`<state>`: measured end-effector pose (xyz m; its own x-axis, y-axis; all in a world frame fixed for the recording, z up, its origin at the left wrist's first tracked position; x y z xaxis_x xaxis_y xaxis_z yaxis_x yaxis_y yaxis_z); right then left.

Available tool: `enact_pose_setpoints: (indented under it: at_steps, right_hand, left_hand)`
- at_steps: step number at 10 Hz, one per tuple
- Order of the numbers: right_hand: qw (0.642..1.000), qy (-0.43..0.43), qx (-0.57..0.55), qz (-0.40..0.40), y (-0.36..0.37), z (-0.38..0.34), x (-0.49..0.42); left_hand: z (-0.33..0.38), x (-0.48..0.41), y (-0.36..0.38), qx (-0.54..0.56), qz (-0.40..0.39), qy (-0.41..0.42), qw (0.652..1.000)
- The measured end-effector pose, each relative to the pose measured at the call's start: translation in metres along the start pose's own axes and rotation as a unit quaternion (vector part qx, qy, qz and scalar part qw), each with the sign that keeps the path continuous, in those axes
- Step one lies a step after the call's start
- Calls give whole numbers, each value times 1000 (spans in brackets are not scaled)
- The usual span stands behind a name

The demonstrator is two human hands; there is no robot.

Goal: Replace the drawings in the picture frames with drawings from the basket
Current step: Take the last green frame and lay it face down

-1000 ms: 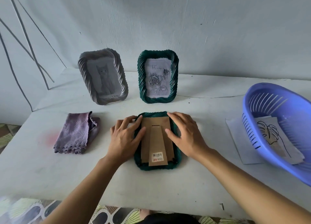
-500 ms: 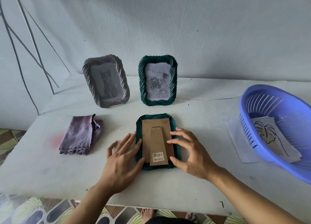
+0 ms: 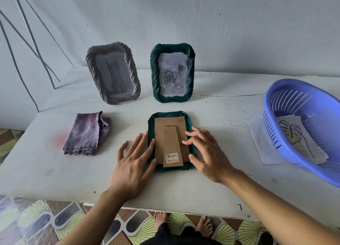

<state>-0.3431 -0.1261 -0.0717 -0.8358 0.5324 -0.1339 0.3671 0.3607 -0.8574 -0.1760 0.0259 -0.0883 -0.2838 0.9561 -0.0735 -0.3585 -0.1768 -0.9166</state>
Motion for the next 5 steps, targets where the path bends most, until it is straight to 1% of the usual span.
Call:
enact_pose_setpoints:
  at_steps: [2, 5]
  right_hand:
    - [1000, -16, 13, -12, 2, 0, 1]
    - [999, -26, 20, -9, 3, -1, 3]
  left_hand:
    - [0, 1, 0, 6, 4, 6, 1000]
    - [1, 2, -1, 14, 7, 12, 1000]
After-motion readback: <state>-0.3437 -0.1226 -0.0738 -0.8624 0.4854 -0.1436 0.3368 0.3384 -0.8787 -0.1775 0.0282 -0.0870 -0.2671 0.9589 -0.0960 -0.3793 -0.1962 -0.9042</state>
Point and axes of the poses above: each hand's wrist, its own x-axis away from the middle knuckle, its own y-axis out of the palm, z = x × y, the point moved 7 cm from there along -x, towards the middle knuckle, and after that the axes turned 9 degrees about x, right-handed, at the moved point
